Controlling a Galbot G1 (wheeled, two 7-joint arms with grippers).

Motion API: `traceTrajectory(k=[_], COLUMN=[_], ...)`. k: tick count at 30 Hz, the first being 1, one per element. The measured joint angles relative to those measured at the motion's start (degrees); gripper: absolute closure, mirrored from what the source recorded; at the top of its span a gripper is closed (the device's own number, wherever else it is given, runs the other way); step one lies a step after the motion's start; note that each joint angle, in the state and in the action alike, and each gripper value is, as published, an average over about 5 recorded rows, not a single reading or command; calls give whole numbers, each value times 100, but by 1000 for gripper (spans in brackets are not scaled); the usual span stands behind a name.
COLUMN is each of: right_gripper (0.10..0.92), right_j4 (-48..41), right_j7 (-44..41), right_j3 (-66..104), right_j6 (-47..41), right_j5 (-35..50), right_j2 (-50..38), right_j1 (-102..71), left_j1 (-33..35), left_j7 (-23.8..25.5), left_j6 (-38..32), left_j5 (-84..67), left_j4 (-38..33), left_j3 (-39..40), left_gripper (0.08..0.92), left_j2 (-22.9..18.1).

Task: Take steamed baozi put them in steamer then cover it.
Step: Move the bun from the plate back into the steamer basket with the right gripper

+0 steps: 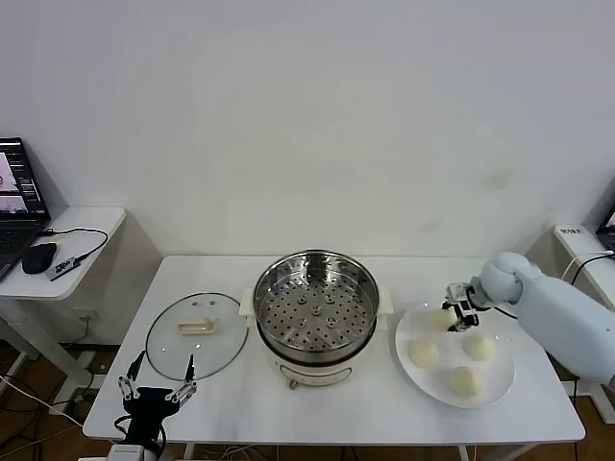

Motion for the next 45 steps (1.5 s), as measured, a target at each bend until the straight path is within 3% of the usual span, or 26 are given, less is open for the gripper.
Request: traceTrajectory(k=[13, 26, 36, 45], right_gripper=[474, 474, 473, 474], right_j4=[709, 604, 329, -81], right_j7=[35, 331, 515, 661], right_j3=[-1312, -2464, -3085, -3330], right_j6=[-274, -33, 699, 1587], right_j5=[1249, 2223, 1823, 972], right_j2=[2, 1413, 2566, 3020], right_j1=[2033, 3272, 3339, 3093], left_j1=[-113, -159, -111, -96], left_j7=[15, 28, 62, 72], left_j6=[6, 14, 24, 25], left_j5=[-126, -230, -256, -240], left_j4=[-26, -66, -146, -173], left_j3=[43, -86, -225, -236], left_gripper=[177, 177, 177, 177], left_j2=[141, 215, 197, 91])
